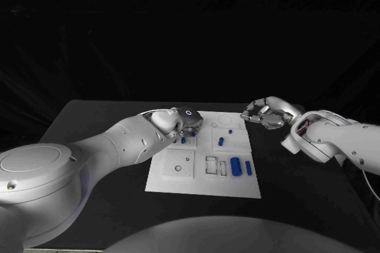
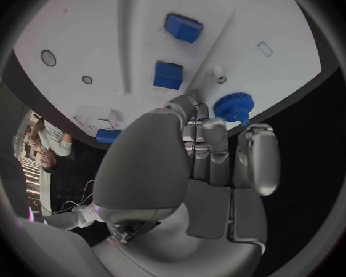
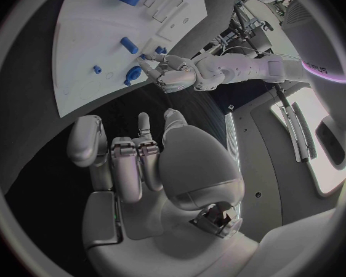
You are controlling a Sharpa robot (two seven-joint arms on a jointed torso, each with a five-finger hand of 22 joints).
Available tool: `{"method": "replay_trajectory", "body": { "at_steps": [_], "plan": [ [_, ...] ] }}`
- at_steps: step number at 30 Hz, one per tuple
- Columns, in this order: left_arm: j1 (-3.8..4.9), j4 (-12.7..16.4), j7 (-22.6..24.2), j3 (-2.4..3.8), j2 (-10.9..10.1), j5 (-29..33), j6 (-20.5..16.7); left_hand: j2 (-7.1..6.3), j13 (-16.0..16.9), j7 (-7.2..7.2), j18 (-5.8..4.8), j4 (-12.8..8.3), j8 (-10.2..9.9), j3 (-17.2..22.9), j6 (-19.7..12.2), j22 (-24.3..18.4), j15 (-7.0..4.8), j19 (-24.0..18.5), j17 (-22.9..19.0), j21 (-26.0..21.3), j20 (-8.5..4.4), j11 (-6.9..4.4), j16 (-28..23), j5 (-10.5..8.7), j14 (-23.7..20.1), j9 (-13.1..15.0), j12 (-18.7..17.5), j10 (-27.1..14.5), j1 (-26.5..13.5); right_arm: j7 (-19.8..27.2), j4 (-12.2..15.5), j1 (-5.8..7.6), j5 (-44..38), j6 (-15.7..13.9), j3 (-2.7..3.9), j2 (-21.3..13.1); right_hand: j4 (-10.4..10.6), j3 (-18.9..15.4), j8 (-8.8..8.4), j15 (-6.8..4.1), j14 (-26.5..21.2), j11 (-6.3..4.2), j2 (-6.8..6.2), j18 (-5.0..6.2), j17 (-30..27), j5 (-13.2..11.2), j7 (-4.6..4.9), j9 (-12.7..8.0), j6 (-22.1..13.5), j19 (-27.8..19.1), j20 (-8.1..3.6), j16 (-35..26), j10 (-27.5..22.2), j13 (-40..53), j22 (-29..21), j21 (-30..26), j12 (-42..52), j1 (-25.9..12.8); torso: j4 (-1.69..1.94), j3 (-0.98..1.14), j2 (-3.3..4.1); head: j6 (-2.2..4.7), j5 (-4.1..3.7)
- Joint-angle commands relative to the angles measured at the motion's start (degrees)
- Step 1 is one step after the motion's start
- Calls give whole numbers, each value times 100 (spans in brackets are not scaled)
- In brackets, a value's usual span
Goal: Assemble the parts on the task board
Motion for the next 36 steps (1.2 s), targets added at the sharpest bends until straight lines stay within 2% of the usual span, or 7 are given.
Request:
{"method": "replay_trajectory", "body": {
  "at_steps": [1, 12, 18, 21, 26, 32, 36],
  "plan": [
    [-68, -26, 136, -25, -3, -3, 37, 75, 21, 54, 53, -43, 89, -49, 167, 1257, 2, 179, 12, -6, 48, 15, 6, 123, -22, 69, 46, 105, 0, 13, 9, -1, -10, 45, 1, -4, 13, 2, -24, 20, 576, -5, 36, 33, 1508, 13, -4, -5, 25, 19, -7, 20, 615, 1116, 822, 0, -21, 1, 4, -1, 2, 0, -14],
    [-60, 122, 329, -24, -134, 334, -851, 132, 41, 195, 7, -187, 142, -103, 212, 1322, -17, 298, -292, 215, 29, 175, -117, 566, 18, 198, 108, 474, 30, 53, 5, -1, 26, 47, 0, 2, 12, 7, -26, 21, 576, -4, 43, 37, 1508, 12, -3, -8, 30, 8, -6, 20, 615, 1116, 817, -14, -21, 4, 9, 0, -8, 0, -22],
    [10, 500, 442, -20, -372, 483, -1304, 58, 19, 277, -12, -272, 214, -89, 213, 1348, -35, 347, -372, 302, 2, 250, -185, 815, 179, 315, 121, 841, 57, 76, 15, -2, 56, 76, 0, 15, 1, 16, -34, 22, 576, -6, 43, 39, 1508, 13, -6, -14, 26, 2, -4, 20, 615, 1116, 814, -24, -21, 24, 14, 4, -6, 0, -28],
    [62, 755, 406, -14, -531, 520, -1459, 28, 28, 296, -14, -280, 237, -97, 222, 1350, -37, 352, -374, 312, 0, 262, -191, 835, 199, 341, 127, 899, 41, 82, 44, -3, 61, 92, 0, 39, -9, 22, -40, 22, 576, -6, 38, 40, 1508, 13, -7, -19, 21, -2, -3, 20, 615, 1116, 813, -29, -21, 44, 15, 5, -7, 0, -30],
    [212, 1226, 309, 0, -829, 750, -1594, -4, 59, 352, -23, -292, 280, -99, 237, 1363, -40, 373, -344, 353, -11, 297, -179, 783, 256, 396, 144, 1006, 21, 133, 149, -7, -45, 86, 0, 96, -28, 35, -76, 23, 576, -6, 13, 40, 1508, 13, -2, -42, -11, 2, -2, 20, 615, 1116, 814, -26, -21, 98, 21, 6, -7, 0, -32],
    [540, 1829, 116, 11, -1192, 1158, -1507, -19, 85, 393, -28, -285, 304, -106, 240, 1370, -42, 387, -353, 379, -24, 320, -186, 693, 287, 436, 153, 1069, -5, 232, 325, -25, -335, 75, 0, 155, -199, 197, -339, 13, 576, -8, -60, 36, 1508, 15, 19, -277, -73, 32, -8, 20, 615, 1116, 823, -2, -21, 504, 13, 0, -8, 0, 22],
    [768, 2265, -31, 9, -1467, 1452, -1354, -18, 110, 420, -34, -256, 322, -123, 242, 1379, -50, 401, -351, 407, -39, 332, -187, 638, 312, 467, 161, 1121, -52, 303, 444, -55, -438, 142, 0, 197, -453, 508, -542, 8, 576, -9, -84, 31, 1508, -191, 31, -491, 27, 51, -16, 20, 615, 1116, 830, 16, -21, 945, 14, 4, -16, 0, 27]
  ]
}}
